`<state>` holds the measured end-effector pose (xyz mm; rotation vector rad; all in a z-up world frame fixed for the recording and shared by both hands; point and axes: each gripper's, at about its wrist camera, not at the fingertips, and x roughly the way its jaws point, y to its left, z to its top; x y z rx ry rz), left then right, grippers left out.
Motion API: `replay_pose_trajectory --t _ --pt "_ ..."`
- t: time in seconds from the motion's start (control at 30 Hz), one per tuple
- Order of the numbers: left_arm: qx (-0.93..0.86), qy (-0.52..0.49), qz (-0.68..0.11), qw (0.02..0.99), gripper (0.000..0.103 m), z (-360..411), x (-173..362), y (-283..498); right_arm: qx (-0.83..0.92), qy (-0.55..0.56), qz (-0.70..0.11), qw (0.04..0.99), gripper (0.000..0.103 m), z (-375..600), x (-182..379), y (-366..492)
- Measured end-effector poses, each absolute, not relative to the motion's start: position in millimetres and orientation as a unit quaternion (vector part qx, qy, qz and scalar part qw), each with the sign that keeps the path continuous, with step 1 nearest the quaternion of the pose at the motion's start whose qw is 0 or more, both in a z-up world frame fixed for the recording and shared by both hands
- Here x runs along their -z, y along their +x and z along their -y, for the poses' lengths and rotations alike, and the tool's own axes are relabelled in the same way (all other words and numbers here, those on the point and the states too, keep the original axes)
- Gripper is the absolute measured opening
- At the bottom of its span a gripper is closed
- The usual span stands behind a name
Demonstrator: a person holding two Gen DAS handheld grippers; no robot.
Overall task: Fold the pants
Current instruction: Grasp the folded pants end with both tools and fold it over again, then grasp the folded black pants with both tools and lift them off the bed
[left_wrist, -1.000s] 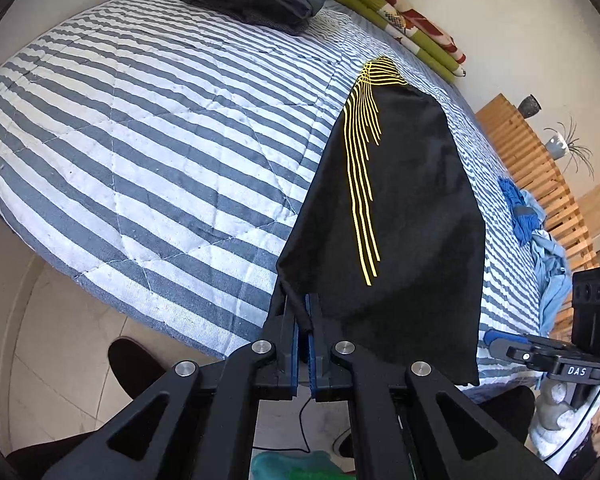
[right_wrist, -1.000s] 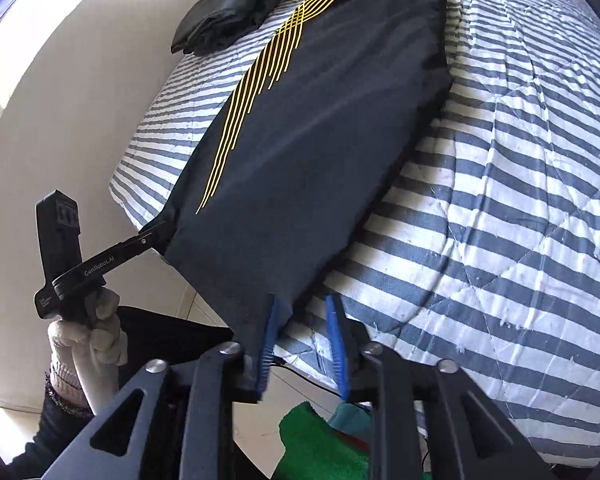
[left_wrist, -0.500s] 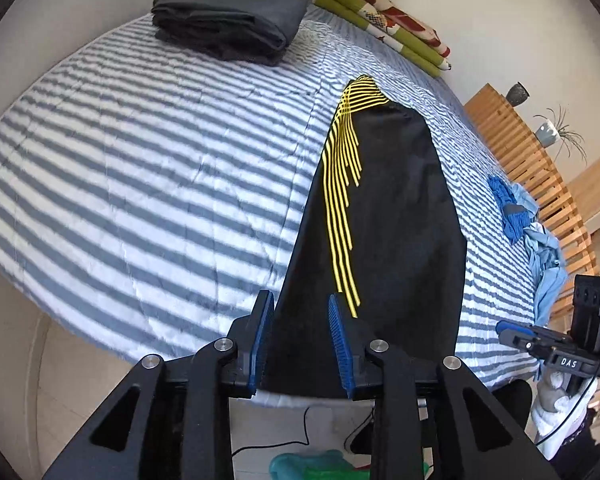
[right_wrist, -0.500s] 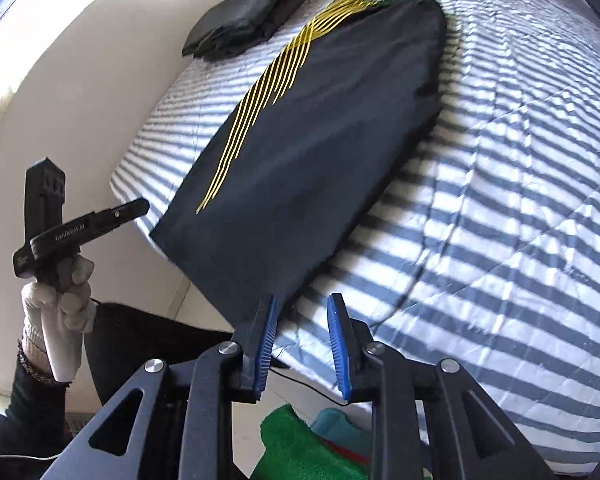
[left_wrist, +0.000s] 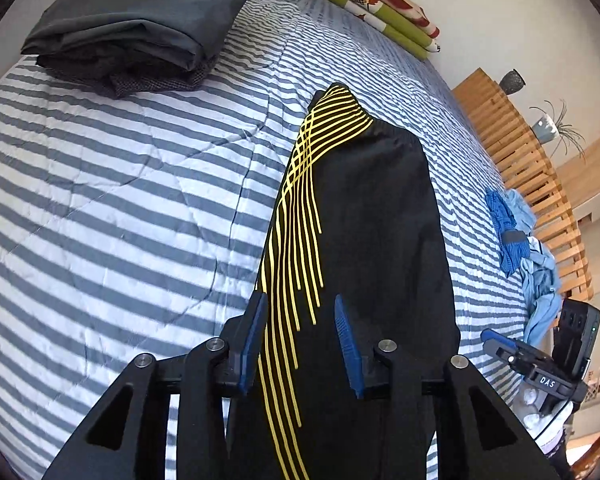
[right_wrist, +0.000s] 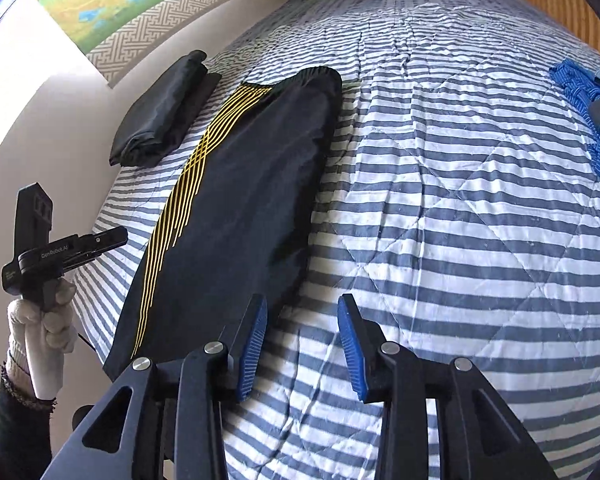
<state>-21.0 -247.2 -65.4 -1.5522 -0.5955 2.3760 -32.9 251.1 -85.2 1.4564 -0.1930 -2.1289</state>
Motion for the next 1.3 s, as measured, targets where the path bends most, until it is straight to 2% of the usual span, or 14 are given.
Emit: replay_pose_trajectory --t 0.1,0.37,0.5,0.53,0.6,0.77,0.8,0.87,0.9,0.93,1.1,1.3 --pt "-0.806 -0.540 0.204 0.130 0.053 243.0 77.4 -47.7 0.776 0.558 0.090 0.281 0.040 -241.2 101.0 -52.9" --pt "-0.777 -0.570 0.216 0.159 0.053 238.8 112.7 -87.4 0.741 0.588 0.131 0.297 0.040 -232.2 134.9 -81.0" --pt "-0.776 -0.570 0.198 0.182 0.050 230.8 120.2 -91.1 0.735 0.581 0.140 0.320 0.040 -232.0 139.6 -86.1" --pt "-0.778 -0.569 0.193 0.184 0.047 229.6 120.1 -91.8 0.733 0.579 0.143 0.326 0.040 -231.7 140.3 -87.3" --pt "-0.774 -0.574 0.192 0.186 0.020 228.1 123.9 -94.7 0.731 0.577 0.145 0.336 0.040 -230.1 141.3 -89.2" --pt "-0.774 -0.572 0.186 0.197 0.005 223.0 129.1 -95.0 0.726 0.573 0.147 0.352 0.040 -225.6 142.7 -89.9" --pt "-0.776 -0.571 0.182 0.197 0.004 222.0 129.3 -94.8 0.726 0.571 0.144 0.355 0.038 -223.8 142.6 -90.3" --pt "-0.777 -0.571 0.182 0.196 0.003 222.6 128.4 -94.2 0.724 0.574 0.137 0.358 0.026 -220.2 144.8 -90.5" --pt "-0.778 -0.570 0.181 0.195 0.003 222.7 127.7 -93.9 0.718 0.579 0.138 0.360 0.016 -218.1 147.1 -91.4" --pt "-0.778 -0.569 0.182 0.194 0.003 222.8 126.8 -93.6 0.712 0.584 0.141 0.362 0.013 -216.7 150.0 -92.1" --pt "-0.784 -0.551 0.203 0.202 0.002 228.0 108.3 -83.6 0.706 0.577 0.185 0.366 0.007 -221.5 148.1 -93.4" --pt "-0.803 -0.503 0.214 0.237 0.002 226.0 46.6 -55.5 0.721 0.530 0.217 0.391 0.006 -239.8 109.7 -83.7"
